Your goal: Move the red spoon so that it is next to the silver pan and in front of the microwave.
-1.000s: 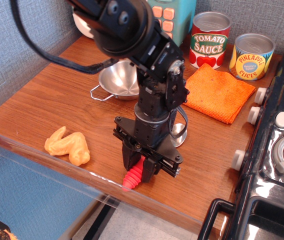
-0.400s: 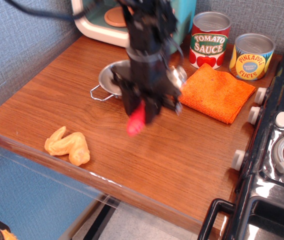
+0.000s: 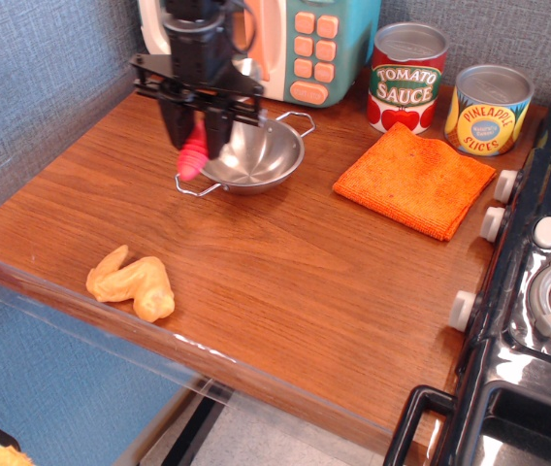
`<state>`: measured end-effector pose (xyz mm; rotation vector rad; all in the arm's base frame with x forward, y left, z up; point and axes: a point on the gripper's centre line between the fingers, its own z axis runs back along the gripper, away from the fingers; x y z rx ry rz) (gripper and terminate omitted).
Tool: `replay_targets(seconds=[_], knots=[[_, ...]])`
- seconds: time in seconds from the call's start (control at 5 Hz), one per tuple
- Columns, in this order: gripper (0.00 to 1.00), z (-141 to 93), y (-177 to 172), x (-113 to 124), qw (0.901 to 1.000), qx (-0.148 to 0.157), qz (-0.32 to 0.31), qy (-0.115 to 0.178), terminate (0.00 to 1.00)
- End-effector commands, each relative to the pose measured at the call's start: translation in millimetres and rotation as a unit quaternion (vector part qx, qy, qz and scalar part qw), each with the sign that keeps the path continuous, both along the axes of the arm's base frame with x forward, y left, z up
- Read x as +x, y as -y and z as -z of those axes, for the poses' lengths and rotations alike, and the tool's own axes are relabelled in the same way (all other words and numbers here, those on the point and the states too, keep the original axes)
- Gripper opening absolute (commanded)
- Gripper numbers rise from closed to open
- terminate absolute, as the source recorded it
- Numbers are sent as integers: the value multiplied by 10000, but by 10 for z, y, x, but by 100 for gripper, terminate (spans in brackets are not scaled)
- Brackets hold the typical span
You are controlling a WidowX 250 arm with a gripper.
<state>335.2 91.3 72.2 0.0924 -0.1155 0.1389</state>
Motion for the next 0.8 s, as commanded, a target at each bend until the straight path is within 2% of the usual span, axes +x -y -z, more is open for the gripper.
replay_targets(seconds=[0.0, 0.2, 0.4, 0.6], knots=[[0, -6, -675, 132, 9989, 454, 49, -94, 0], [0, 55, -764, 123, 9971, 573, 397, -318, 0], [0, 95, -819, 83, 9953, 561, 601, -508, 0], [0, 121, -863, 48, 9958, 520, 482, -571, 0]])
